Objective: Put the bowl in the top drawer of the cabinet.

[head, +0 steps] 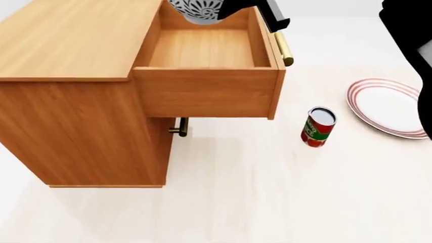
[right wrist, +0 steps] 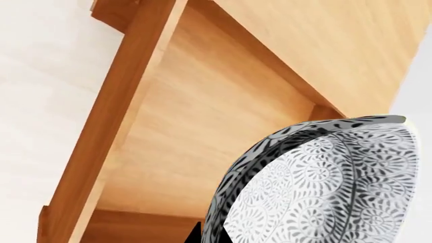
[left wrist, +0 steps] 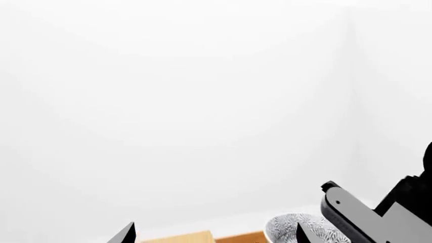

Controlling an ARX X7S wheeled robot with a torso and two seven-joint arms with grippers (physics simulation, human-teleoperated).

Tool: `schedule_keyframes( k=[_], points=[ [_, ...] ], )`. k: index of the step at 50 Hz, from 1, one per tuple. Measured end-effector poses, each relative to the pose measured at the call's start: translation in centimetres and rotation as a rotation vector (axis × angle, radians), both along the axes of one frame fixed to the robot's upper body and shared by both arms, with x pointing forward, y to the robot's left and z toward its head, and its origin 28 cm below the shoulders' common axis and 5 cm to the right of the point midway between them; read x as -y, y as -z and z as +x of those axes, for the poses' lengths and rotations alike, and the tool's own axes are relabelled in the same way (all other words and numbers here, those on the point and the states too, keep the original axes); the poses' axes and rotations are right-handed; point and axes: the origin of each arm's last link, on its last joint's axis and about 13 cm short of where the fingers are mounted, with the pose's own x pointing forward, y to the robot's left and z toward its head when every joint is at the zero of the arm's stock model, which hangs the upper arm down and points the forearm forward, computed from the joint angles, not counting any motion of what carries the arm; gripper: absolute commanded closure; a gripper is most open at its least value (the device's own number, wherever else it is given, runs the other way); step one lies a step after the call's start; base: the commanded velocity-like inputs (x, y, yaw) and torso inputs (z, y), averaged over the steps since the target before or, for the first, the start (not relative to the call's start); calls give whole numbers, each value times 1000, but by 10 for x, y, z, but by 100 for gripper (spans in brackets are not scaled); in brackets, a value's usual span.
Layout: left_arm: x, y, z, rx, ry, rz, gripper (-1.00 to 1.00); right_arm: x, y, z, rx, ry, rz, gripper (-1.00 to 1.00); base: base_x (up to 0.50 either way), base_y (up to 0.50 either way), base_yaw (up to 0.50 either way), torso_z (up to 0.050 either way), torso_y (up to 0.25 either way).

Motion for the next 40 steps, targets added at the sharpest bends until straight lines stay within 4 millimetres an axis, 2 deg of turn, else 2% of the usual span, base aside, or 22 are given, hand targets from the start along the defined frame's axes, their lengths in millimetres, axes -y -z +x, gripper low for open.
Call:
schedule_keyframes(
  k=[40],
  points=[
    [-1, 5, 8, 5, -5, -15, -100, -3, -1, -2, 1, 7, -21, 100, 0, 0, 0, 0, -79]
  ],
)
